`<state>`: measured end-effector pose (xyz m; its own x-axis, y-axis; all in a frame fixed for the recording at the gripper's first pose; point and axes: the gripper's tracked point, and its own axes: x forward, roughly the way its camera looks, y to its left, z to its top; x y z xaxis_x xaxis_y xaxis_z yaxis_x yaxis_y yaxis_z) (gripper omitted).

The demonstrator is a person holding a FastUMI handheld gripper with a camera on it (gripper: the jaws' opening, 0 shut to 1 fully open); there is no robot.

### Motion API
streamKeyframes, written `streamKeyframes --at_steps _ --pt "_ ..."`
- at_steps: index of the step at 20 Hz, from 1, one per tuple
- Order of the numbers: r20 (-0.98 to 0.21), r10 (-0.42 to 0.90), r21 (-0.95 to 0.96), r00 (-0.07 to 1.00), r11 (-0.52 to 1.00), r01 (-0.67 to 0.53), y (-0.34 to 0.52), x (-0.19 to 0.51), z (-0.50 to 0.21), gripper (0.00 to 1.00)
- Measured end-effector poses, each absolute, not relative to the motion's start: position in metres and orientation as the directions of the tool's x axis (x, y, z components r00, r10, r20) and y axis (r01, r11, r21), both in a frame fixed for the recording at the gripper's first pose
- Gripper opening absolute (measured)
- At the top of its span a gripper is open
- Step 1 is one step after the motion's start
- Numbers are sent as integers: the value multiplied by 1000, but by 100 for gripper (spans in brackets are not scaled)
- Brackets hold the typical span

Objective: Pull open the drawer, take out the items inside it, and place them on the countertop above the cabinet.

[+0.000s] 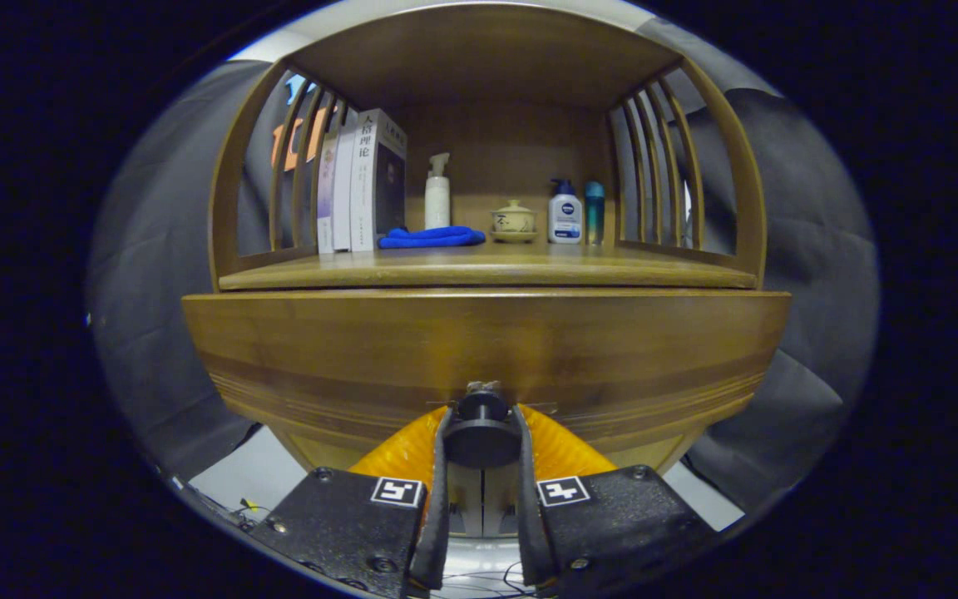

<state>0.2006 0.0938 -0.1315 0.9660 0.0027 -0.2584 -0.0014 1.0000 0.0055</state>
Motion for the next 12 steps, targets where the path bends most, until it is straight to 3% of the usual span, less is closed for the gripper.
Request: streamKeyframes --at_steps 12 --pt "-269 21 15 963 1000 -18 90 124 -136 37"
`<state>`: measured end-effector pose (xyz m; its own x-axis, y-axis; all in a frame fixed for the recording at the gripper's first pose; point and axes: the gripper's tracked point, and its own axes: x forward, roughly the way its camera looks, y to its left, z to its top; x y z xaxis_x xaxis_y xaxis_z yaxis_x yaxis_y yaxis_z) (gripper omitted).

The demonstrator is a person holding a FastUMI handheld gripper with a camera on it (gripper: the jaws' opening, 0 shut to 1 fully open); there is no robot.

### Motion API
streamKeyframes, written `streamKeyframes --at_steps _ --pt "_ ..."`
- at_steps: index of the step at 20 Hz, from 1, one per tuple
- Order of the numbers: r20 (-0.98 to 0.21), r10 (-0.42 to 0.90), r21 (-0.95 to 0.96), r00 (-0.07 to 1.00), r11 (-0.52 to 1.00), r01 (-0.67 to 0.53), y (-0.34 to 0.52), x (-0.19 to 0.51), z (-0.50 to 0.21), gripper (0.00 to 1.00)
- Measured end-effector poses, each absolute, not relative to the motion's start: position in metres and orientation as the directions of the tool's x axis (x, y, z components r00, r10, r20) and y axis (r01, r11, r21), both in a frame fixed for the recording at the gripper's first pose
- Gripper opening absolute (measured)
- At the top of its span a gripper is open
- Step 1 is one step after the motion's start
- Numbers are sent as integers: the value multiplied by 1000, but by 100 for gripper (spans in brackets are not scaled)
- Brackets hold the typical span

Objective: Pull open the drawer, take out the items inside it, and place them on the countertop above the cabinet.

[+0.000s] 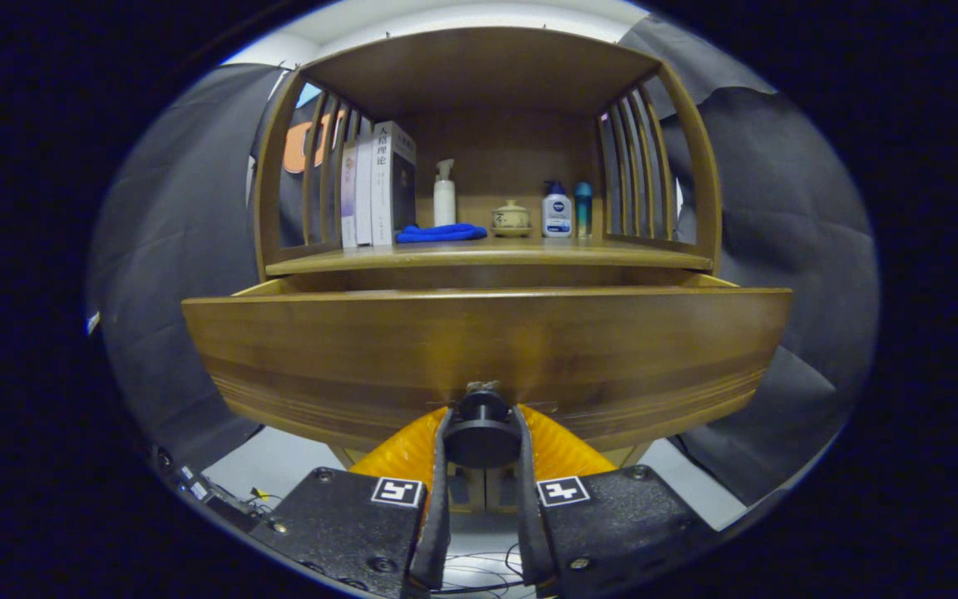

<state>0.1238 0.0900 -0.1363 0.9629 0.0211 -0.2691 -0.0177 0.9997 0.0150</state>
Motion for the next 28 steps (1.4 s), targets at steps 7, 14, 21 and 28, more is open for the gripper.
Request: streamKeyframes --at_steps 7,14,21,28 --pt "-291 22 27 956 1000 -15 88 85 -148 37" --pt "-308 45 48 950 998 -32 93 53 -156 37" --pt "-311 65 39 948 998 -56 90 45 -159 38" --pt "-163 24 -15 986 1000 -26 55 15 -104 90"
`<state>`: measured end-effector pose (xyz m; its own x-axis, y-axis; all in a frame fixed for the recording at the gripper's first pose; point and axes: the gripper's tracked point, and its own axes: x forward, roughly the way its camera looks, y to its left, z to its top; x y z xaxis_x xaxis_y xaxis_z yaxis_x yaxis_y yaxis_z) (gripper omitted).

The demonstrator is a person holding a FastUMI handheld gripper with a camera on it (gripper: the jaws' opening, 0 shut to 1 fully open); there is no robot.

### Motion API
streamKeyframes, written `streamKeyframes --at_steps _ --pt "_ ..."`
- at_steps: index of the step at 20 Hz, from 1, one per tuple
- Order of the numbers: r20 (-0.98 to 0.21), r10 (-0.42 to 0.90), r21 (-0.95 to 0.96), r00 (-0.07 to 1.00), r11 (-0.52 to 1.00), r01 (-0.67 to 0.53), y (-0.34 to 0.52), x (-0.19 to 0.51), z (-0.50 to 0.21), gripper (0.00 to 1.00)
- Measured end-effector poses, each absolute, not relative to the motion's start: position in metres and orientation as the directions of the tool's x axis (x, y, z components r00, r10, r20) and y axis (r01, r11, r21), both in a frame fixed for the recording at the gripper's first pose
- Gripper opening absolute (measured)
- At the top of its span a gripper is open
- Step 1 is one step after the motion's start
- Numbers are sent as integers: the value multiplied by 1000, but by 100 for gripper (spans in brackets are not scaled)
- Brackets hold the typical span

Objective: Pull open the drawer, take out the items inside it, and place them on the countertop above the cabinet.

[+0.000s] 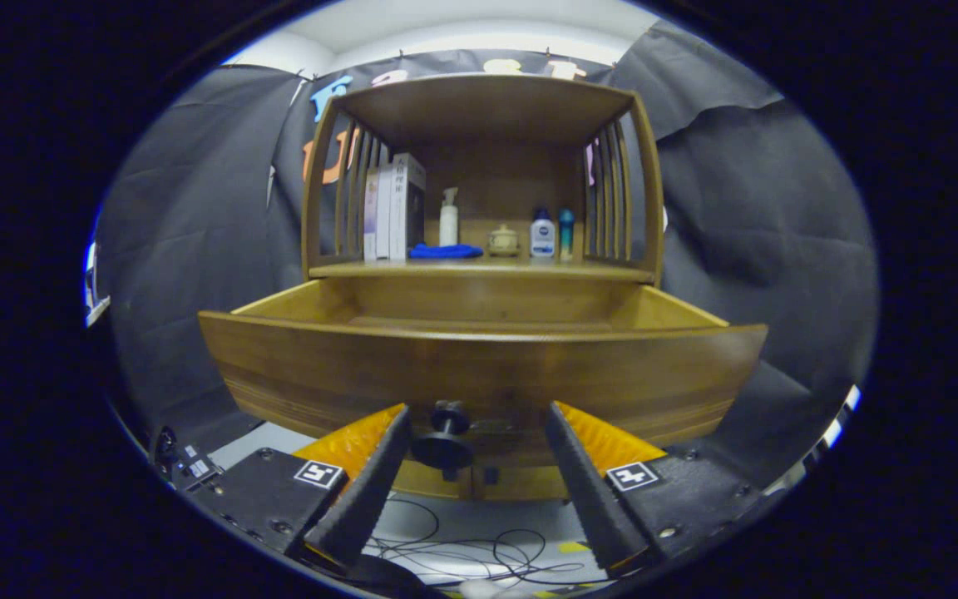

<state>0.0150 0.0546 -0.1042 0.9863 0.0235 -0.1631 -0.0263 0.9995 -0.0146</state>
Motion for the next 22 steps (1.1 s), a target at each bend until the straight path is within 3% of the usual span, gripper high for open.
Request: streamKeyframes --at_steps 1,8,12,18,22 --pt "-149 18 -6 989 1000 -19 49 15 -92 100" --pt "-39 20 88 999 996 -16 25 34 14 100" --pt "-48 33 73 998 997 -29 32 68 54 99" --pt "-172 99 32 980 995 -95 71 127 78 99" --pt "-316 117 -1 942 992 -123 98 165 61 99"
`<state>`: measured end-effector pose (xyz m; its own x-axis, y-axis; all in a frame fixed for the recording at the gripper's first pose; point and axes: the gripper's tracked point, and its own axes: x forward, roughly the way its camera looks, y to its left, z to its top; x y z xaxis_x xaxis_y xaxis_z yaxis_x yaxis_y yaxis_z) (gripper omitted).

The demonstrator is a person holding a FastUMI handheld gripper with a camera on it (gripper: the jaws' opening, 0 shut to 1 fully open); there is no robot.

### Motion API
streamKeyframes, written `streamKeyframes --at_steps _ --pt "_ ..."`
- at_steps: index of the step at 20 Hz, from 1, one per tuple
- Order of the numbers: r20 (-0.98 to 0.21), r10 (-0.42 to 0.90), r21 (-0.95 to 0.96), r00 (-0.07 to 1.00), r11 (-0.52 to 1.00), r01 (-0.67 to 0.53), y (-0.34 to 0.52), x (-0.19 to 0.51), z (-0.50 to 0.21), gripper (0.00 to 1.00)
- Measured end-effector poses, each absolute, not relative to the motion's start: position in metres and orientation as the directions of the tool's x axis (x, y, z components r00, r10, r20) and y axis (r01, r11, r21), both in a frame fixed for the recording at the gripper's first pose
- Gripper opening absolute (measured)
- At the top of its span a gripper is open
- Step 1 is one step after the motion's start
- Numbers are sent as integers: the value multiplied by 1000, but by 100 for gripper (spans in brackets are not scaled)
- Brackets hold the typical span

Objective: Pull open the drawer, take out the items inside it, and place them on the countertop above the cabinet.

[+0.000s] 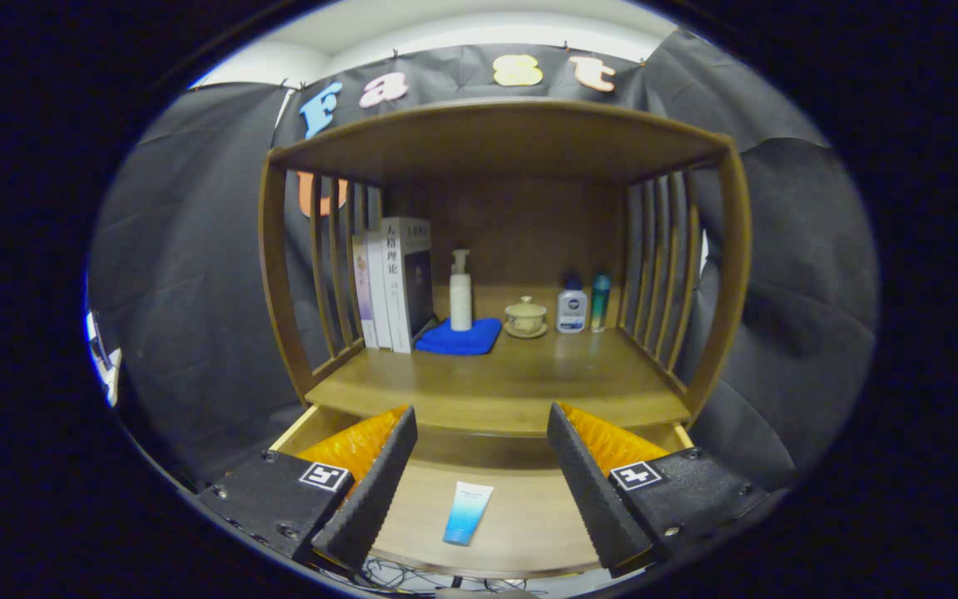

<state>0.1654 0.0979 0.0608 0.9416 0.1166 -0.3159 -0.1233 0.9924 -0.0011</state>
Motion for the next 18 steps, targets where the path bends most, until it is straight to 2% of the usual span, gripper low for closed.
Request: streamKeyframes --at_steps 6,10,18 --pt "-602 99 13 792 993 -114 115 202 -6 100" --pt "-765 80 28 639 995 -91 117 206 -58 99" --pt "-921 19 -2 388 999 -52 114 178 -136 98"
